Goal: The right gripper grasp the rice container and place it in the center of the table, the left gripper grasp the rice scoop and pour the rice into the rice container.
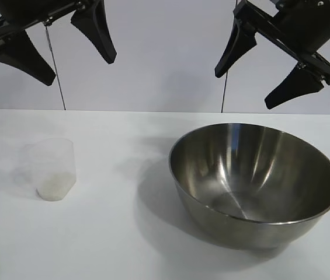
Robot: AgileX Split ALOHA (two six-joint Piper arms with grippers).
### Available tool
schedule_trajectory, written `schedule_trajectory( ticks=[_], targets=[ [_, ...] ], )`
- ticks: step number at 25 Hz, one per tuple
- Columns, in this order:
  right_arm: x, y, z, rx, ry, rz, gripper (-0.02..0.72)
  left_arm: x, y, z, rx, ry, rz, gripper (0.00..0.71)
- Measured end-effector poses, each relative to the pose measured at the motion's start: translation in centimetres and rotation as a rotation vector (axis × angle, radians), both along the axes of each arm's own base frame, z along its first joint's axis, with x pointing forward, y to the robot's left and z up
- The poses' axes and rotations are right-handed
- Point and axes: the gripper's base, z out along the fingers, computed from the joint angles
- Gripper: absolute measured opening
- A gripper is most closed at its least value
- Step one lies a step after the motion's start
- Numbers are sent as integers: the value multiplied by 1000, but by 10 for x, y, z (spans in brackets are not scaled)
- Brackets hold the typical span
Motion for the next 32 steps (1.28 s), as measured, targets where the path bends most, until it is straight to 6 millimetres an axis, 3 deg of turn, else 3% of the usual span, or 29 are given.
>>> schedule_trajectory(
  ticks=[15, 21, 24, 27, 32],
  targets=[
    [0, 0, 3, -5, 4, 15, 652, 0, 0, 0, 0, 0, 0, 694],
    [-6, -8, 15, -126, 24, 83, 652, 0, 0, 0, 0, 0, 0, 694],
    [-16, -22, 23, -285, 46, 70, 652, 0, 0, 0, 0, -1, 0, 694],
    [-22, -30, 16, -372, 73, 67, 652, 1, 0, 0, -2, -6, 2, 694],
    [-30, -35, -16, -416, 103, 66, 652, 1, 0, 0, -2, -7, 3, 694]
  ],
)
